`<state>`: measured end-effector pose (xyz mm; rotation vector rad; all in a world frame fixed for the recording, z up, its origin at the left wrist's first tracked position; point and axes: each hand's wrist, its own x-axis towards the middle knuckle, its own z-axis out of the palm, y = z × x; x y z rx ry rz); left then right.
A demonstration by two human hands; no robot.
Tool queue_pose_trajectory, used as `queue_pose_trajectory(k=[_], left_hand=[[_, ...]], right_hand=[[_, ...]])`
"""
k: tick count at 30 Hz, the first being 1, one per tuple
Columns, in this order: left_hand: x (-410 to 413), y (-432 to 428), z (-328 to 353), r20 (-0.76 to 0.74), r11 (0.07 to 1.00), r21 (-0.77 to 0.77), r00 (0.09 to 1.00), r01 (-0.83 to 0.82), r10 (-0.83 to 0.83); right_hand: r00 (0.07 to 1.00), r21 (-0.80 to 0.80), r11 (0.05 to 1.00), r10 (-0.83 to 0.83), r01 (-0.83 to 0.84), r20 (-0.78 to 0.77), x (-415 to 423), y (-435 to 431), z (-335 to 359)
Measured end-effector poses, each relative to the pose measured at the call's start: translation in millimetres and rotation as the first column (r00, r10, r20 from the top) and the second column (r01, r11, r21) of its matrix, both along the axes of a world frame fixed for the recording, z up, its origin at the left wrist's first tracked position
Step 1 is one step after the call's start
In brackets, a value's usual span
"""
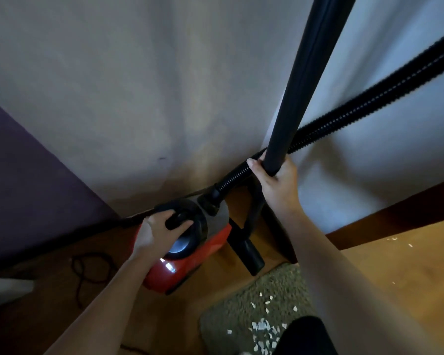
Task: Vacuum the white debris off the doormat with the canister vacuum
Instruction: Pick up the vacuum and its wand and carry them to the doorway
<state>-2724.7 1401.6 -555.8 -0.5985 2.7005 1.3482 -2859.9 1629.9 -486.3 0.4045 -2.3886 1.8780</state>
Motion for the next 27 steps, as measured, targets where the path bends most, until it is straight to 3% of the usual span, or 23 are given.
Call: queue_pose_trajectory(k=[4, 11, 21, 27], left_hand=[[-14, 8, -60, -0.028, 0.998, 0.053, 0.999, 0.034, -0.033], [-41, 9, -137, -0.006, 1.000, 0.011, 1.000, 0.007, -0.007], [-91, 11, -156, -0.017, 0.984, -0.078, 0.987, 0.160, -0.161], [-106, 16, -158, 0.025, 0.966, -0.083, 0.970, 0.243, -0.242]], right_hand=[[0.999, -0.035, 0.999, -0.006, 0.004, -0.035, -16, -7, -53], [0.990, -0.128, 0.990, -0.069, 0.053, -0.123, -48, -13, -101], [0.967, -0.186, 0.969, -0.194, 0.163, -0.164, -82, -10, -116], [0.969, -0.314, 0.930, -0.229, 0.190, -0.091, -86, -12, -122]])
